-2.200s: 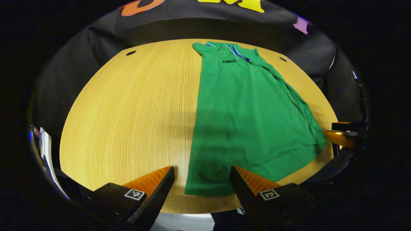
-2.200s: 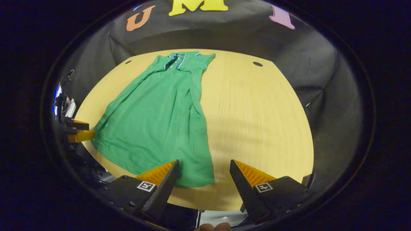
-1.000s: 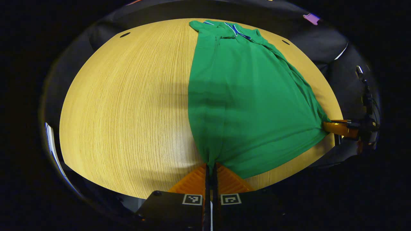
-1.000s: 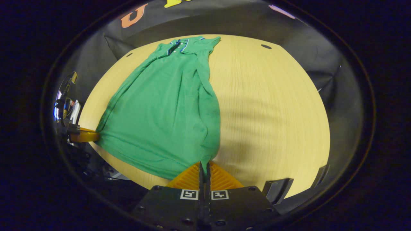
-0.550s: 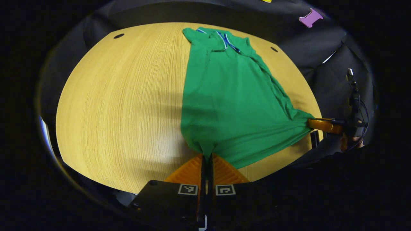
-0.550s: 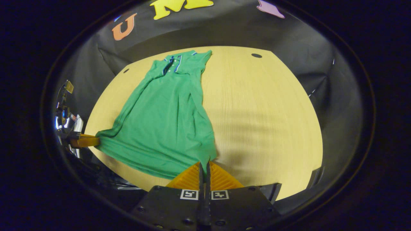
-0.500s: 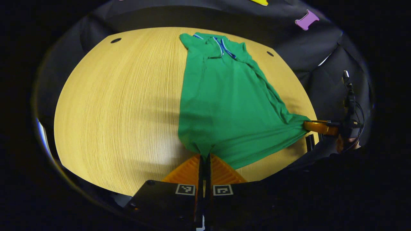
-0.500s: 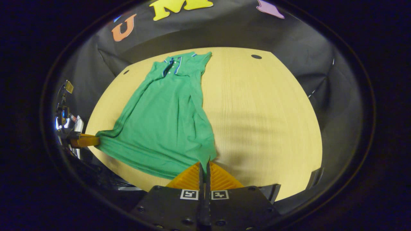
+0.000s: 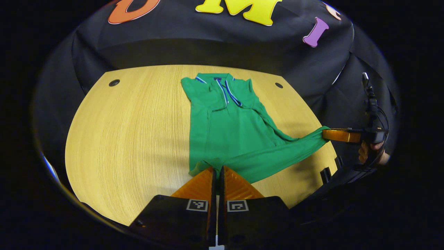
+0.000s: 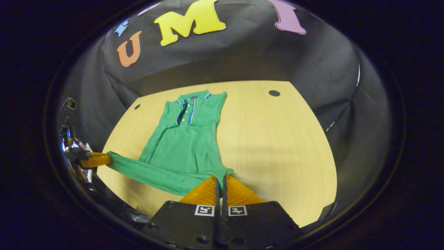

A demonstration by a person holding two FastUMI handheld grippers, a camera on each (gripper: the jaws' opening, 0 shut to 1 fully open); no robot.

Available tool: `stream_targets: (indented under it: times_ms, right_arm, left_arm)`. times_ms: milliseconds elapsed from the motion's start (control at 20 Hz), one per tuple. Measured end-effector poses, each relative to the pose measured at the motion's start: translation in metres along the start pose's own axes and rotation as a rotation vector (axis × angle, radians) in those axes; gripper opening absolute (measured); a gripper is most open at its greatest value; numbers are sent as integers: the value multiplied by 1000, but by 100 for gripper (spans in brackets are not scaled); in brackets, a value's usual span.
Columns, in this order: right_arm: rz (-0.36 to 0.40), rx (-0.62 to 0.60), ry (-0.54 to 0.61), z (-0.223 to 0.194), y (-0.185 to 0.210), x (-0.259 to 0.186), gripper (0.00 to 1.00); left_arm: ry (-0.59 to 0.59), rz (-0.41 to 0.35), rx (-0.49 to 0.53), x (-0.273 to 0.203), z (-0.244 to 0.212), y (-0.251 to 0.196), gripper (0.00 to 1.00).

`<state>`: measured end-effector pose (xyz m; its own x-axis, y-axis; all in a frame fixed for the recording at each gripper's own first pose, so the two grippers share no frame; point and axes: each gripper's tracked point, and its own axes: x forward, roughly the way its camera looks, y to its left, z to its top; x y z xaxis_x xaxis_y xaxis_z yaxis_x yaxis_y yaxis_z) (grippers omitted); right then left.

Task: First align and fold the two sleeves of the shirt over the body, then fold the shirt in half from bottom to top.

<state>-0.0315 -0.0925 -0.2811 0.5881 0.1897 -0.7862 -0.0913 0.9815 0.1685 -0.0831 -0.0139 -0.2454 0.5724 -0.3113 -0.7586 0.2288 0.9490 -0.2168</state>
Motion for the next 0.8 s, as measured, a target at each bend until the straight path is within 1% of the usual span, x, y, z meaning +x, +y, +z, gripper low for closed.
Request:
stream_targets:
  times_ms: [200,350,550,700,800]
  right_arm:
    - [-2,-12,-71,51,2,7,0]
    - [13,-8,-111,89,8,18,0]
    - [11,-20,-167,145,16,43,0]
    - [13,5,-189,184,19,69,0]
    - [10,17,-198,206,17,88,0]
  left_arm:
    - [-76,-1,26,14,52,5,7]
    - [-124,2,32,26,95,14,7]
    - [-168,38,58,47,145,34,7]
    - [-201,35,10,69,176,38,7]
    - [-214,56,-1,89,192,44,7]
